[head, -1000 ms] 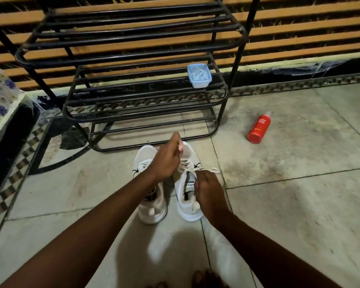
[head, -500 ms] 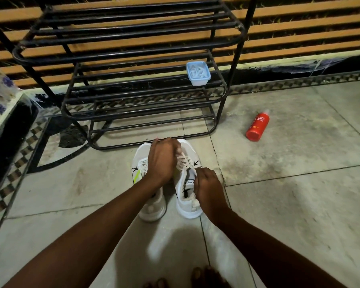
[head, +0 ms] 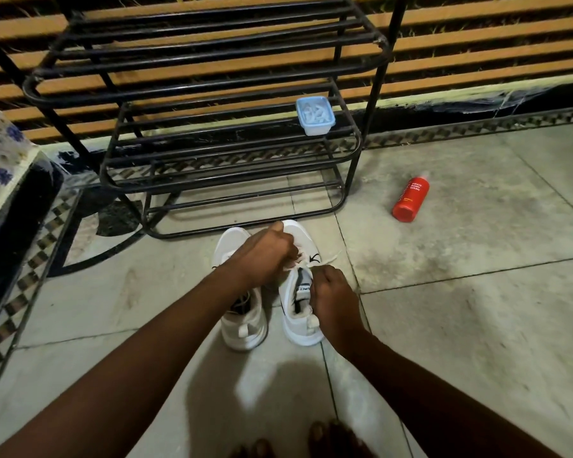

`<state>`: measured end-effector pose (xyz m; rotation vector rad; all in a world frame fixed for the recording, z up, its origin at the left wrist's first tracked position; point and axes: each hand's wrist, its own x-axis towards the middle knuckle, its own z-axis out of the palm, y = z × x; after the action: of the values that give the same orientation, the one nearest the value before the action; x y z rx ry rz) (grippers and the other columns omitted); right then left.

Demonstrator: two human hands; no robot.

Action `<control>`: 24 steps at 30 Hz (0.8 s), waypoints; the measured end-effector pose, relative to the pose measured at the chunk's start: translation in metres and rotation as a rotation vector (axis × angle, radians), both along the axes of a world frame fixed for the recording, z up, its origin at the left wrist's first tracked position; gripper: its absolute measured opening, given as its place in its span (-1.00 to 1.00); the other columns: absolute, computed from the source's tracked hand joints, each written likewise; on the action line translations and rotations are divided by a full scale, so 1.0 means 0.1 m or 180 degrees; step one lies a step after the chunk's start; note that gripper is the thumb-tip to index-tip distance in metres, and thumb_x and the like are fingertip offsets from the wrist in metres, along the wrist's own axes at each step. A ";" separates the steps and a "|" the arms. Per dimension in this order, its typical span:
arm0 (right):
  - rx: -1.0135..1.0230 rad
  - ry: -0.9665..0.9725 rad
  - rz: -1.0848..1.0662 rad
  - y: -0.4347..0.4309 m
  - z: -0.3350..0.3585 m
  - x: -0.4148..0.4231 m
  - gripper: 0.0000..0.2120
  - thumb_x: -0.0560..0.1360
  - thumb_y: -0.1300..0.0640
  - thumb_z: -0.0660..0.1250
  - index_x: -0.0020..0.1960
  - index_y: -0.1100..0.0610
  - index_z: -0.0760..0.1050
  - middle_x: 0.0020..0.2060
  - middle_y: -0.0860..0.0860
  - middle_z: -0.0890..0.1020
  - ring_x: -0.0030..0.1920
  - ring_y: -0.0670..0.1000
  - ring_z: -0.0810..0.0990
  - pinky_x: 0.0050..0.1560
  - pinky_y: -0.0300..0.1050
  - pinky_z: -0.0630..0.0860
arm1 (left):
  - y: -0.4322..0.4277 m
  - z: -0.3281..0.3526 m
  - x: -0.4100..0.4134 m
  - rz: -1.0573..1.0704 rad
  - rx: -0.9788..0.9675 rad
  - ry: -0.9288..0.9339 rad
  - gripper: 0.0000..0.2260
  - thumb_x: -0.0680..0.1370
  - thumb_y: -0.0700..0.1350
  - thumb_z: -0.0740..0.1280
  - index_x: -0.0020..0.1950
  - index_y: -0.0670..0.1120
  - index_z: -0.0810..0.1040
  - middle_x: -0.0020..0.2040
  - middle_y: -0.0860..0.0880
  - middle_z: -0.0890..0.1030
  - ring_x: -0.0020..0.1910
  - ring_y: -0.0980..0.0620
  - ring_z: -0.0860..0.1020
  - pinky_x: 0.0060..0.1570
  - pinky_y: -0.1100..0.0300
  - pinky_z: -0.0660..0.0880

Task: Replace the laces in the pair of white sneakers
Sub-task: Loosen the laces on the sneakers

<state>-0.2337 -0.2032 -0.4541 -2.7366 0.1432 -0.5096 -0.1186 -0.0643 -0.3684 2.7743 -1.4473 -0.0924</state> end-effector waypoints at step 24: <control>-0.0113 0.0016 -0.0103 0.02 -0.03 0.00 -0.69 0.31 0.37 0.54 0.03 0.24 0.63 -0.20 0.15 0.63 -0.22 0.17 0.64 -0.39 -0.10 0.56 | 0.09 -0.04 -0.01 0.0263 -0.0286 0.0292 -0.88 0.52 -0.18 0.41 0.02 -0.05 0.70 -0.07 -0.01 0.63 0.03 -0.07 0.45 -0.09 0.05 0.44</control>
<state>-0.2332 -0.2016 -0.4571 -2.7745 0.1819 -0.5189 -0.1193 -0.0550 -0.3722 2.7149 -1.2820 -0.1477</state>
